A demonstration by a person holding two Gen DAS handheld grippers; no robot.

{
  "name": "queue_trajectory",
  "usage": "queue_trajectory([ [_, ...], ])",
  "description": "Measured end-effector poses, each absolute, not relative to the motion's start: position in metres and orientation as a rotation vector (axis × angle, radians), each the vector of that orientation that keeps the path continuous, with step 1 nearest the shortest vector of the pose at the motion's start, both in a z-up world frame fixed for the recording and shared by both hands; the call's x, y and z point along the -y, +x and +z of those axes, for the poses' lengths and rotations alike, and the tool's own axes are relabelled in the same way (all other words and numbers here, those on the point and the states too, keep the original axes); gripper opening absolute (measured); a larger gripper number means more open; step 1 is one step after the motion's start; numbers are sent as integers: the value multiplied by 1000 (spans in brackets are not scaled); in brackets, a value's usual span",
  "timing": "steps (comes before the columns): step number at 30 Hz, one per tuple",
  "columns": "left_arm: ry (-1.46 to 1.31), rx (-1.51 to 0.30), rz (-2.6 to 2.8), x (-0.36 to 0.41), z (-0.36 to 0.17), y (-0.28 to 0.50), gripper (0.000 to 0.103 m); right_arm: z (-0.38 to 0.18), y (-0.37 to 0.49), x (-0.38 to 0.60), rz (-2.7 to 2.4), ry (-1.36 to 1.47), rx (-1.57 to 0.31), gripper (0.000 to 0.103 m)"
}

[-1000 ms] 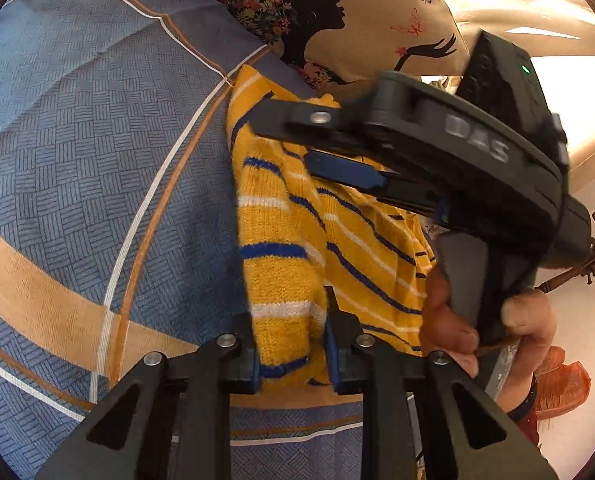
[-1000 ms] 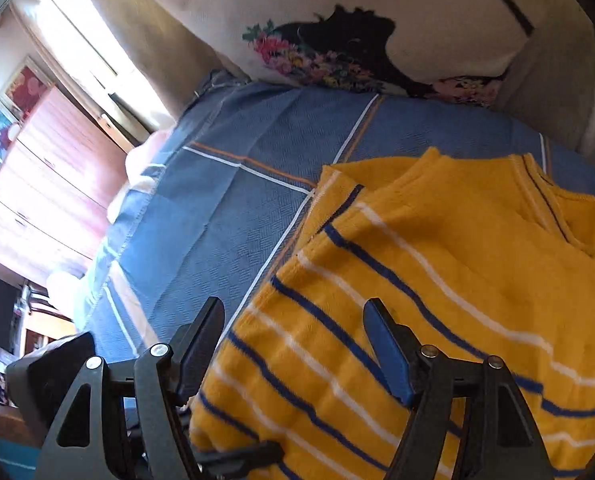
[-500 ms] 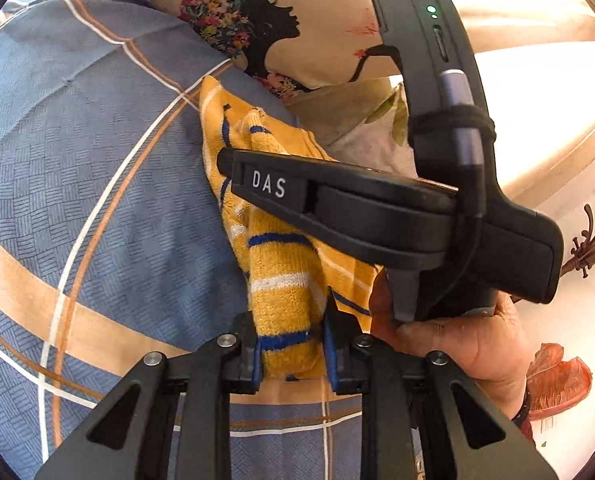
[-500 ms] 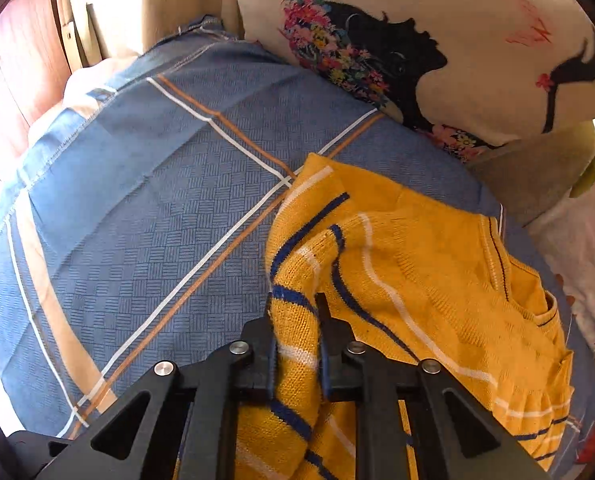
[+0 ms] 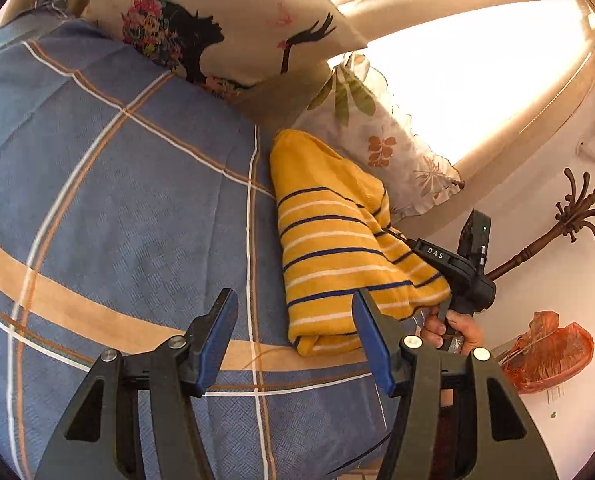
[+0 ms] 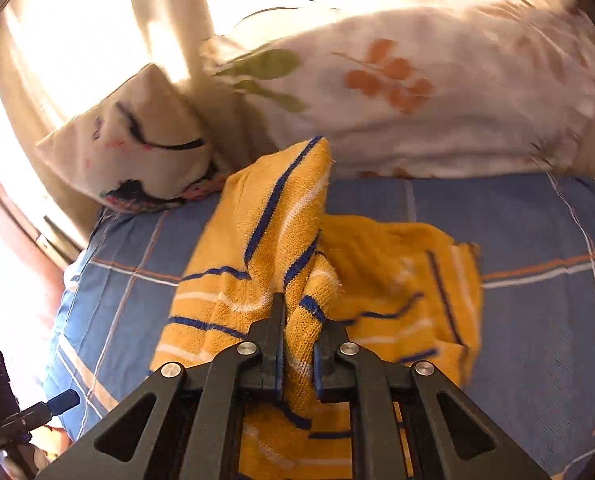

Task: Fold small clothes

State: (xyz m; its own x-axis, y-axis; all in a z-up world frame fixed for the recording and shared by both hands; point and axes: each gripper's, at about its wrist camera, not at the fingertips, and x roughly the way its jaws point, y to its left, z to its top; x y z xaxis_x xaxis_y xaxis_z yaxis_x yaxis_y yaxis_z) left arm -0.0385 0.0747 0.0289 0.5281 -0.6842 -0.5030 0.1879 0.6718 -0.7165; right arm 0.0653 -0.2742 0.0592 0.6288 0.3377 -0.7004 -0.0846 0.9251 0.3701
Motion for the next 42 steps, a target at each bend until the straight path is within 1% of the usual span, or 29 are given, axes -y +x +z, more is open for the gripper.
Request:
queue_trajectory([
  [2, -656, -907, -586, -58, 21, -30, 58, 38, 58, 310, 205, 390, -884, 11],
  [5, -623, -949, -604, -30, 13, -20, 58, 9, 53, 336, 218, 461, -910, 12],
  [6, -611, -960, -611, -22, 12, -19, 58, 5, 51, 342, 229, 491, -898, 13],
  [7, -598, -970, -620, -13, 13, -17, 58, 4, 48, 348, 235, 528, -882, 19],
  [8, -582, -974, -629, -6, 15, -16, 58, 4, 44, 353, 226, 546, -876, 25],
  [9, -559, -973, -638, 3, 17, -17, 58, 8, 40, 355, 205, 537, -869, 34],
  [10, -532, -967, -644, 11, 20, -13, 58, 13, 34, 356, 189, 513, -852, 37],
  [14, -450, -951, -658, 42, 27, -2, 58, 37, 13, 350, 191, 420, -770, 37],
  [15, -438, -960, -658, 49, 25, 2, 58, 41, 11, 346, 210, 417, -768, 39],
  [16, -424, -972, -661, 57, 22, 6, 58, 43, 8, 342, 227, 419, -767, 43],
  [17, -407, -983, -664, 65, 18, 9, 58, 44, 7, 339, 238, 422, -762, 43],
  [23, -252, -977, -635, 102, 2, 2, 58, 54, 28, 320, 243, 378, -743, 44],
  [26, -219, -971, -628, 104, 3, -3, 58, 42, 56, 306, 304, 367, -830, 43],
  [27, -217, -972, -633, 102, 4, -4, 58, 34, 64, 304, 312, 371, -872, 39],
  [28, -220, -975, -642, 99, 5, -5, 58, 25, 71, 305, 294, 368, -909, 31],
  [30, -229, -978, -668, 92, 10, -10, 58, 12, 76, 315, 248, 363, -938, 24],
  [32, -242, -969, -693, 84, 17, -15, 58, 16, 68, 323, 170, 319, -926, 23],
  [33, -247, -959, -701, 80, 21, -15, 58, 21, 61, 324, 88, 255, -923, 25],
  [34, -251, -945, -698, 73, 24, -16, 58, 26, 53, 326, 27, 203, -911, 36],
  [35, -258, -931, -685, 67, 27, -14, 59, 31, 44, 330, 28, 200, -887, 40],
  [36, -271, -920, -668, 59, 27, -11, 61, 34, 37, 337, 69, 242, -869, 47],
  [37, -292, -919, -646, 52, 26, -4, 63, 35, 32, 346, 119, 307, -860, 63],
  [38, -326, -929, -624, 45, 23, 5, 66, 34, 27, 355, 151, 373, -852, 73],
  [39, -375, -938, -615, 37, 19, 13, 68, 33, 26, 361, 170, 423, -843, 86],
  [40, -427, -950, -616, 32, 14, 24, 68, 31, 26, 365, 175, 451, -839, 89],
  [42, -498, -993, -618, 30, 2, 47, 74, 22, 34, 368, 161, 470, -862, 89],
])
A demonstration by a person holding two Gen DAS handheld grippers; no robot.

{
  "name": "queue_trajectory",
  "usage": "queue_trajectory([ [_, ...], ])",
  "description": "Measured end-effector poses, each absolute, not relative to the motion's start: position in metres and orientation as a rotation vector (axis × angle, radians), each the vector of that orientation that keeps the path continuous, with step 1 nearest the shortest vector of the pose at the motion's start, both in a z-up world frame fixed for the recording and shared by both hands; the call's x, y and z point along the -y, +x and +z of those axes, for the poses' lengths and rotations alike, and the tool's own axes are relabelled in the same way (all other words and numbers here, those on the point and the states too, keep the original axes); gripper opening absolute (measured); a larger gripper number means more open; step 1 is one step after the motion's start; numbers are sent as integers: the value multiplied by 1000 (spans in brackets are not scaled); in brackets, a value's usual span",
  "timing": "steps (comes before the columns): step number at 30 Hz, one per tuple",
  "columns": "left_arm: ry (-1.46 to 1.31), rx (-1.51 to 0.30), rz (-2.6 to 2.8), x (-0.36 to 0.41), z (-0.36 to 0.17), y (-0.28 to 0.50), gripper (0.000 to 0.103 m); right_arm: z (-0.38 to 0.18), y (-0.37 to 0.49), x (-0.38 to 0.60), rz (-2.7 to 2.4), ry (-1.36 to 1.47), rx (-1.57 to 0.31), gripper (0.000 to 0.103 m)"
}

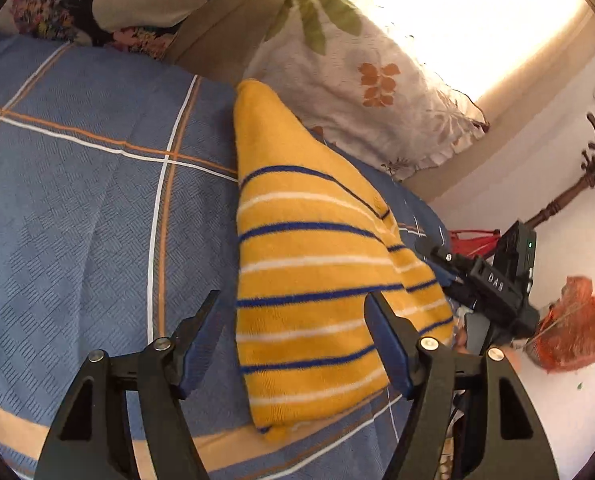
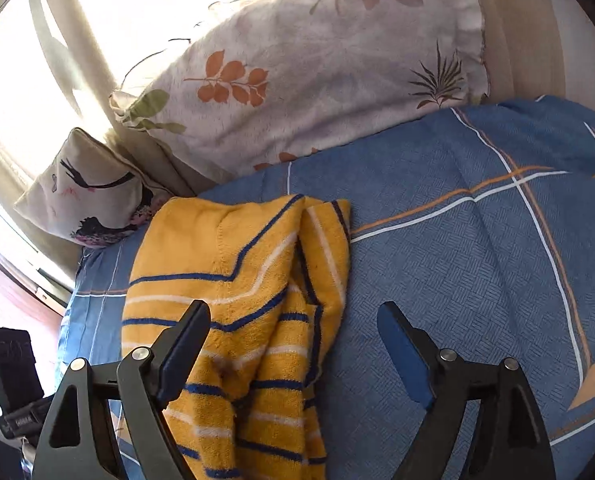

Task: Fold small clothes

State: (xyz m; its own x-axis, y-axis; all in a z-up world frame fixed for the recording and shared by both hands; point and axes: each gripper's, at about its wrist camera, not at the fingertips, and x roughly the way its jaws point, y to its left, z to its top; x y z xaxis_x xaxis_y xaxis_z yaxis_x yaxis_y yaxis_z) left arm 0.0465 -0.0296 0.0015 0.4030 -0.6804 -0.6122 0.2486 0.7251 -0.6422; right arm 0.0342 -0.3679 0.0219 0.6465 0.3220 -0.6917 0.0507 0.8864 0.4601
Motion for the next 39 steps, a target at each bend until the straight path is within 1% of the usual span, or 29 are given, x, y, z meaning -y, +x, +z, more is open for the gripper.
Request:
queue_trajectory([
  [4, -533, -1100, -665, 54, -25, 76, 77, -9, 61, 364, 205, 581, -928, 89],
  [5, -527, -1074, -683, 58, -23, 76, 77, -17, 67, 361, 250, 616, -933, 85],
  [6, -515, -1101, -703, 63, -21, 76, 75, -21, 72, 357, 309, 656, -929, 69],
  [7, -516, -1111, -711, 64, -16, 77, 72, -22, 74, 354, 342, 701, -922, 56],
  [9, -490, -1078, -730, 62, 9, 77, 62, -12, 76, 349, 391, 754, -889, 44],
  [10, -474, -1051, -734, 59, 24, 77, 62, 0, 74, 347, 413, 745, -854, 40],
  [13, -407, -970, -704, 53, 63, 76, 62, 31, 68, 341, 471, 715, -755, 39],
  [15, -347, -963, -644, 51, 70, 75, 64, 40, 66, 336, 451, 653, -735, 39],
  [17, -285, -999, -559, 51, 59, 71, 64, 33, 68, 331, 364, 576, -781, 45],
  [18, -255, -1017, -533, 49, 51, 67, 64, 29, 67, 332, 294, 539, -799, 47],
  [21, -263, -1033, -520, 35, 31, 47, 64, 27, 50, 338, 206, 519, -789, 47],
  [25, -336, -1009, -503, 12, 23, 22, 64, 56, 18, 325, 244, 432, -706, 47],
  [28, -354, -989, -472, 4, 22, 6, 64, 70, 9, 296, 340, 353, -695, 46],
  [30, -345, -965, -465, 3, 26, -7, 64, 61, 9, 283, 419, 346, -740, 45],
  [33, -324, -924, -452, -4, 32, -29, 65, 25, 12, 279, 384, 375, -854, 44],
  [34, -320, -911, -448, -6, 33, -36, 65, 11, 10, 283, 346, 395, -890, 41],
  [35, -317, -900, -439, -11, 33, -43, 67, -1, 5, 290, 313, 422, -917, 41],
  [36, -313, -888, -425, -14, 34, -47, 68, -10, -1, 297, 320, 474, -918, 36],
  [38, -294, -864, -394, -19, 34, -57, 68, -12, -19, 308, 330, 537, -881, 36],
  [39, -279, -850, -378, -20, 34, -62, 69, -8, -29, 310, 316, 537, -865, 39],
])
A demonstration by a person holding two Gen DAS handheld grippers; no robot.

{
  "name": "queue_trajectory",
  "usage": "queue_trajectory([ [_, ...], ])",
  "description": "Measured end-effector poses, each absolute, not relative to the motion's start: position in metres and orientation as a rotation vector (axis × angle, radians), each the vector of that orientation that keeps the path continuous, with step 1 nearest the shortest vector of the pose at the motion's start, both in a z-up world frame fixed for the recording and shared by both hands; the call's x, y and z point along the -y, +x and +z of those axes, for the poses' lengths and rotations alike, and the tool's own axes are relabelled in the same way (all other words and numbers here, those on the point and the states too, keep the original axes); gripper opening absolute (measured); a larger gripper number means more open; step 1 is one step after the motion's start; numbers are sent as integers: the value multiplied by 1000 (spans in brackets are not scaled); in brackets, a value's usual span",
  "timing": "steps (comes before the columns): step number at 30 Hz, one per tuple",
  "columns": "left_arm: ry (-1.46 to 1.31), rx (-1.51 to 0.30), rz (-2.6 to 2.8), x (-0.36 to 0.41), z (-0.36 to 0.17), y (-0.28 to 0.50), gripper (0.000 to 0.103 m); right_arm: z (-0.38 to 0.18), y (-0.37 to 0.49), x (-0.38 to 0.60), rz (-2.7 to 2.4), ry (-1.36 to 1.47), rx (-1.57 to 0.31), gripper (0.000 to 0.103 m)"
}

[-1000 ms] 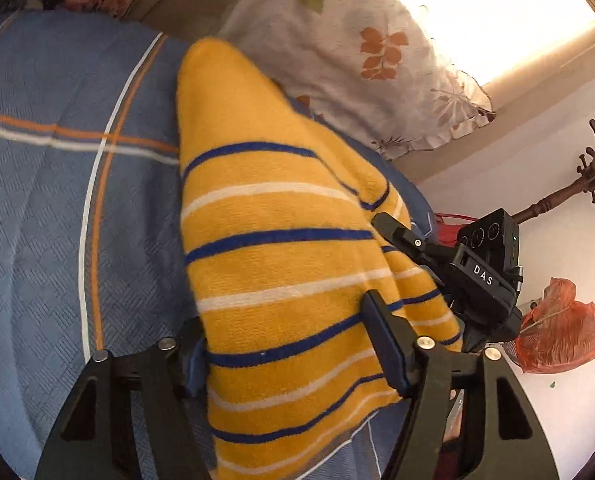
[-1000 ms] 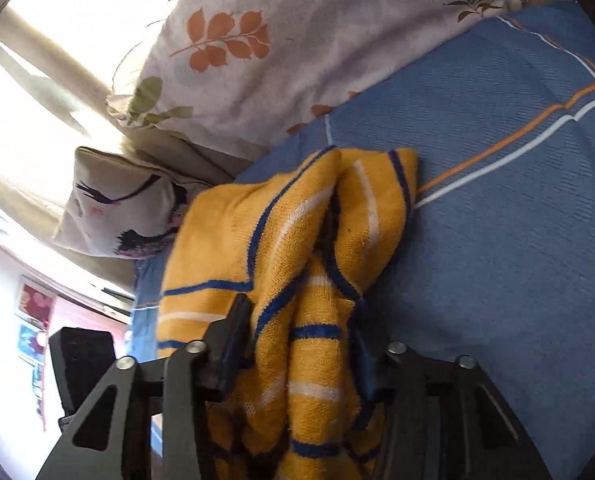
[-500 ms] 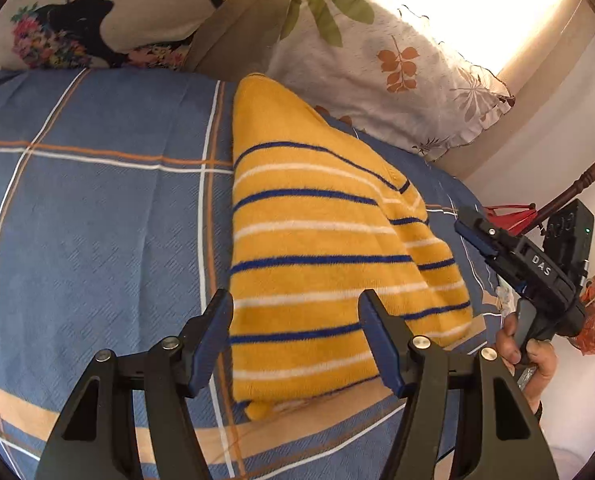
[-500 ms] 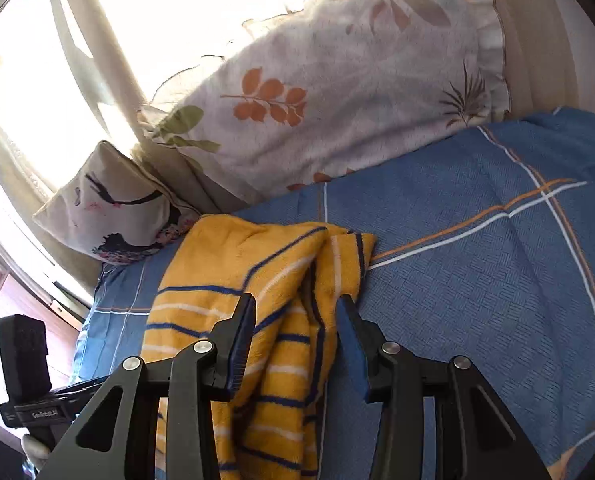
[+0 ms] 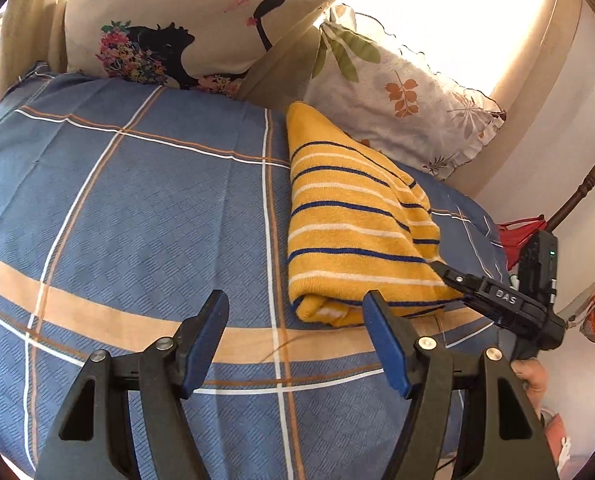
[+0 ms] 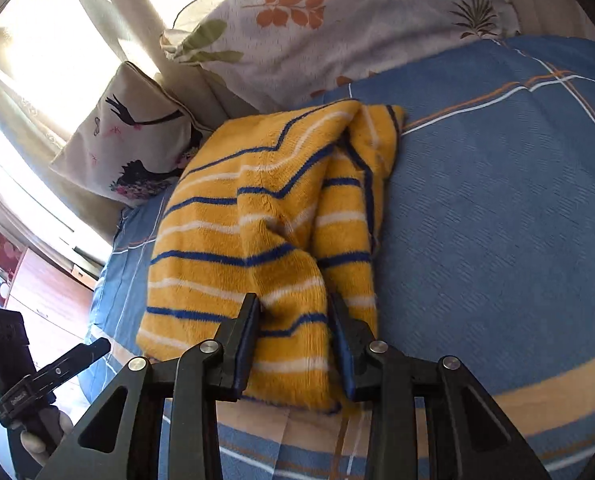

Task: Fold small clothes

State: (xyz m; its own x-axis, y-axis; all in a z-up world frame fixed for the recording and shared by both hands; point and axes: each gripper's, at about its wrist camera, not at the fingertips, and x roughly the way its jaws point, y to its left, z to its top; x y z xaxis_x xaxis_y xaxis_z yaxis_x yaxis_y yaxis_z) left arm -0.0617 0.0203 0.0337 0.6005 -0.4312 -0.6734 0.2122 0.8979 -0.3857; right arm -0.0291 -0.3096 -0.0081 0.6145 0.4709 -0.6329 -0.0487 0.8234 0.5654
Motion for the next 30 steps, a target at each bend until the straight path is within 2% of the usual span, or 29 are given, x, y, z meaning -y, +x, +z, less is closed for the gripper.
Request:
queue_trajectory([
  [2, -253, -819, -345, -22, 35, -70, 68, 0, -50, 310, 273, 505, -830, 46],
  [4, -230, -787, -320, -22, 38, -79, 69, 7, -72, 310, 242, 479, -800, 59],
  [7, -186, -727, -266, -21, 45, -96, 70, 10, -104, 310, 198, 466, -757, 65],
  [10, -100, -622, -150, -16, 58, -119, 82, 9, -132, 312, 177, 518, -724, 71],
  [12, -45, -536, -63, -13, 69, -136, 97, 8, -147, 313, 176, 556, -709, 71],
  [14, -5, -471, -7, -10, 78, -150, 103, 11, -158, 308, 173, 559, -690, 71],
  [17, 28, -438, 45, -5, 80, -164, 103, 20, -174, 297, 156, 508, -655, 76],
  [21, -12, -518, -50, -1, 71, -163, 103, 33, -187, 285, 132, 449, -620, 83],
  [30, -38, -650, -112, 8, 44, -161, 103, 29, -191, 263, 81, 359, -659, 86],
])
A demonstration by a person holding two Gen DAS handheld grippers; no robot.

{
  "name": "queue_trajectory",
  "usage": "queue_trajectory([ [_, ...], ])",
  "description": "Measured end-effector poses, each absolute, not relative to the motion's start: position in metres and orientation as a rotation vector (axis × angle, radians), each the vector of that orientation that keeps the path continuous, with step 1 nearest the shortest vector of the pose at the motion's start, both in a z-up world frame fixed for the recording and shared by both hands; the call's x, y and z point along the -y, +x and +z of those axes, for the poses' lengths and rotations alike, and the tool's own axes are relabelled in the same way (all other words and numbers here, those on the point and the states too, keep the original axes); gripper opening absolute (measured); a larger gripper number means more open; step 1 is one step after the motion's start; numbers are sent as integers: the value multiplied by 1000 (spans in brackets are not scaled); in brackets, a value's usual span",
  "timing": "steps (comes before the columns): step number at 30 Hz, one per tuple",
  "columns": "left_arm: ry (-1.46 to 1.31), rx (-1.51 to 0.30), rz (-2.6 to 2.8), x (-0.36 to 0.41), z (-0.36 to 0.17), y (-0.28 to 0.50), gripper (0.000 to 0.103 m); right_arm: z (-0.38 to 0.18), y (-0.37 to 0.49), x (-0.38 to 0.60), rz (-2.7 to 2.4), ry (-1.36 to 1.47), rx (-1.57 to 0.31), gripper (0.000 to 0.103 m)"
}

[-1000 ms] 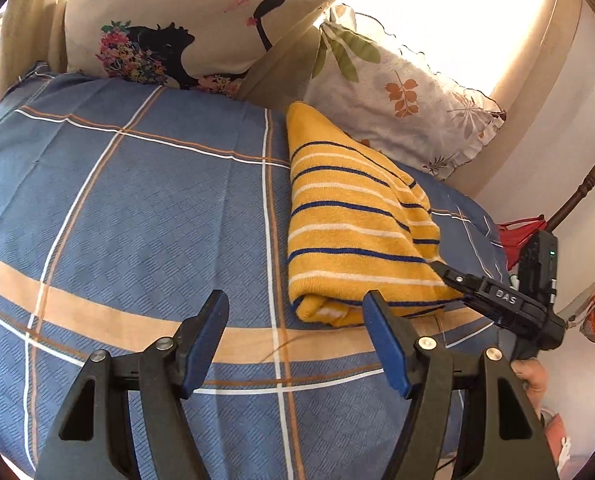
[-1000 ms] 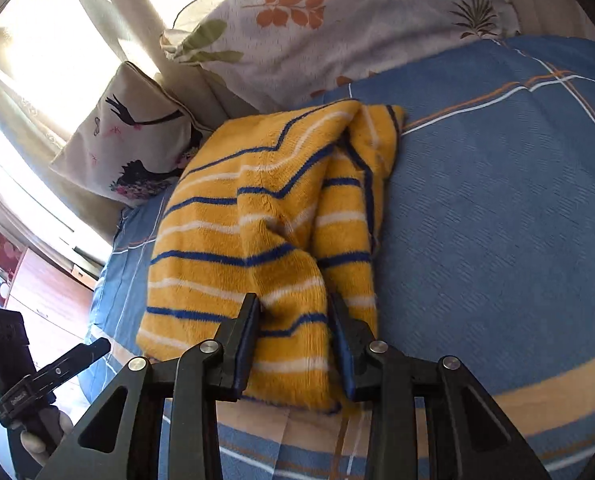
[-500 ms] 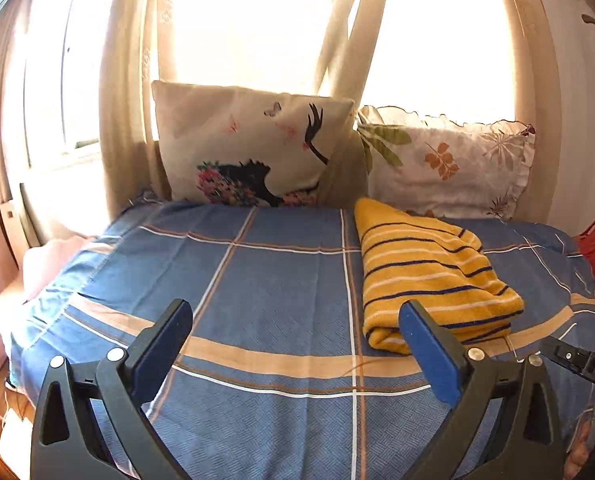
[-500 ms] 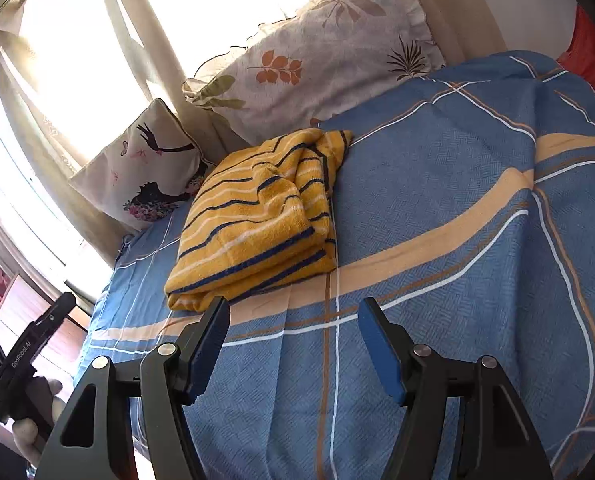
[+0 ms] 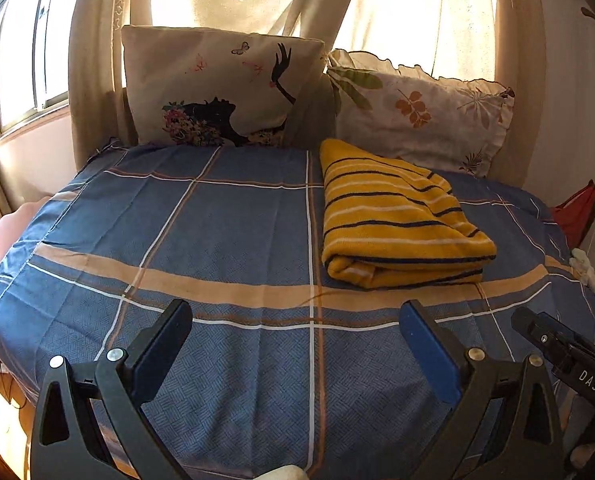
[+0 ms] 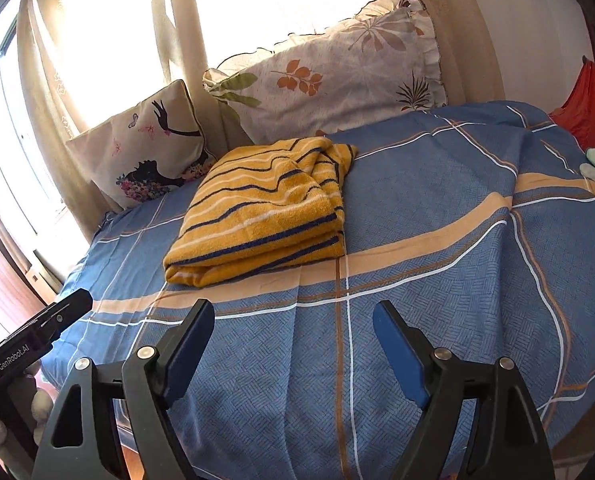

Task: Fold small clothes

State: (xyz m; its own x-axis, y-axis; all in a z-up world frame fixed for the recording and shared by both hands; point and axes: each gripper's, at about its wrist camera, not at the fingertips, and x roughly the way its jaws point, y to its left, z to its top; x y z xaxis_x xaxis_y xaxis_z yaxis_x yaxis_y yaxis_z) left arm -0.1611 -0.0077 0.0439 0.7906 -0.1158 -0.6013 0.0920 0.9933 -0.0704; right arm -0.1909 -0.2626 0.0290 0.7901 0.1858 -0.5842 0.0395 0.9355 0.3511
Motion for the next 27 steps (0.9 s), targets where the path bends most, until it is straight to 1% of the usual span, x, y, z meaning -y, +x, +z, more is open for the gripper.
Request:
queue_trajectory([
  [9, -56, -689, -151, 7, 36, -166, 103, 26, -186, 246, 63, 308, -694, 86],
  [27, -44, -762, -216, 21, 20, -165, 103, 19, -185, 251, 5, 340, -725, 88],
])
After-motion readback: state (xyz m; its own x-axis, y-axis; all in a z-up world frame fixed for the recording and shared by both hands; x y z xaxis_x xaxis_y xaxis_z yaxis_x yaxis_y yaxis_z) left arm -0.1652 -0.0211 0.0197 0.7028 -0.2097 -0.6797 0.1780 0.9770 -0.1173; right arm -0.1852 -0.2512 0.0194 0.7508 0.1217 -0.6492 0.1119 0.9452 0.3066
